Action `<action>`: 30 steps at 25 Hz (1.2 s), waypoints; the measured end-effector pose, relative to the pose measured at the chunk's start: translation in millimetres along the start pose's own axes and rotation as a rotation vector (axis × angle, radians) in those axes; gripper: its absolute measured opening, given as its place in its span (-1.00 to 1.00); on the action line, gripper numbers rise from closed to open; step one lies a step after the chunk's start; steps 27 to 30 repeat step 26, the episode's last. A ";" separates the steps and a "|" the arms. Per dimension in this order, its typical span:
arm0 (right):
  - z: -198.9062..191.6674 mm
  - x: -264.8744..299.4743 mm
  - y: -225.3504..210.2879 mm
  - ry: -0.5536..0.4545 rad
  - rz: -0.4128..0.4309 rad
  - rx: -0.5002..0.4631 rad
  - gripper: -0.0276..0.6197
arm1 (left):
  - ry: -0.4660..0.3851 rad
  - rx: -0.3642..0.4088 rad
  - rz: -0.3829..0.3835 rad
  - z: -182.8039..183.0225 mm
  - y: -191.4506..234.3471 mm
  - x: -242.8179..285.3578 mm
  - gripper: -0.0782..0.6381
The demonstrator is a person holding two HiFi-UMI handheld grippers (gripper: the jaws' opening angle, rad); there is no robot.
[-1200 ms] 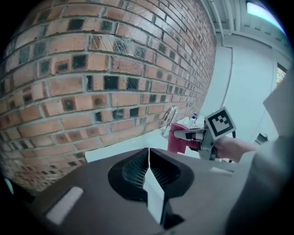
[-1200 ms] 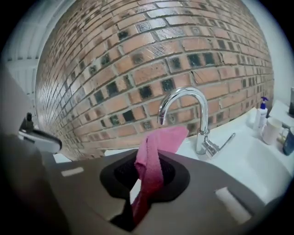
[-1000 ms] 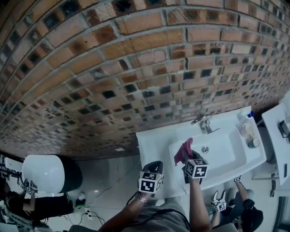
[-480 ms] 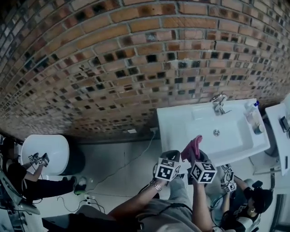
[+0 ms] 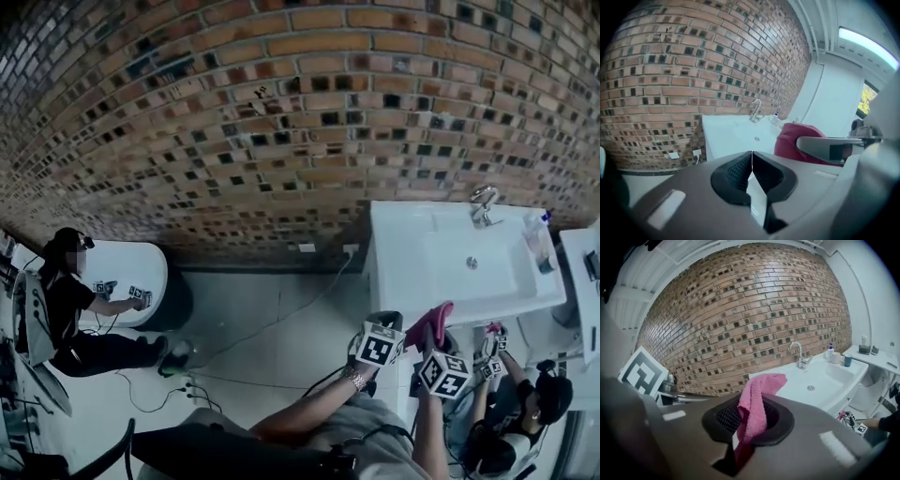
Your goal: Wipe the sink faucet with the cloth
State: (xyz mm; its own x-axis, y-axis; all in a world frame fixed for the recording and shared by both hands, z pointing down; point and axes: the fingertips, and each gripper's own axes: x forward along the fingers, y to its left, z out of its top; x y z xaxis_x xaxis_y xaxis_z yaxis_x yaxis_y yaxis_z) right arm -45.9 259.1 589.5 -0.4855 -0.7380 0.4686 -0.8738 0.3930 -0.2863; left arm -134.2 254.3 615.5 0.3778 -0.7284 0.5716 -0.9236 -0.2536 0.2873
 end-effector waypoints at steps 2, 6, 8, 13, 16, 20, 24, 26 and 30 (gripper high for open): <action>3.3 -2.8 4.9 0.010 0.006 -0.018 -0.80 | -0.020 0.020 -0.014 6.2 -12.9 -3.2 -0.72; 0.0 -18.0 24.0 0.022 0.053 -0.029 -0.80 | -0.004 0.023 -0.006 -6.0 -27.4 -19.9 -0.72; 6.0 -25.5 27.6 0.007 0.064 -0.044 -0.80 | -0.020 0.033 -0.006 -2.9 -33.9 -24.6 -0.73; 0.3 -33.9 28.8 0.003 0.118 0.049 -0.80 | -0.034 0.058 0.003 -4.7 -37.1 -29.8 -0.73; -1.5 -36.6 28.6 -0.014 0.141 0.049 -0.80 | -0.039 0.052 0.007 -10.9 -38.4 -26.4 -0.73; -6.4 -49.0 31.0 -0.031 0.165 0.054 -0.80 | -0.038 0.069 0.008 -16.3 -49.7 -30.2 -0.73; -16.6 -63.3 16.8 -0.019 0.160 0.063 -0.80 | -0.054 0.097 -0.003 -16.0 -72.4 -28.5 -0.73; -22.1 -70.5 9.5 -0.014 0.158 0.071 -0.80 | -0.051 0.109 -0.011 -19.1 -83.2 -27.8 -0.73; -22.1 -70.5 9.5 -0.014 0.158 0.071 -0.80 | -0.051 0.109 -0.011 -19.1 -83.2 -27.8 -0.73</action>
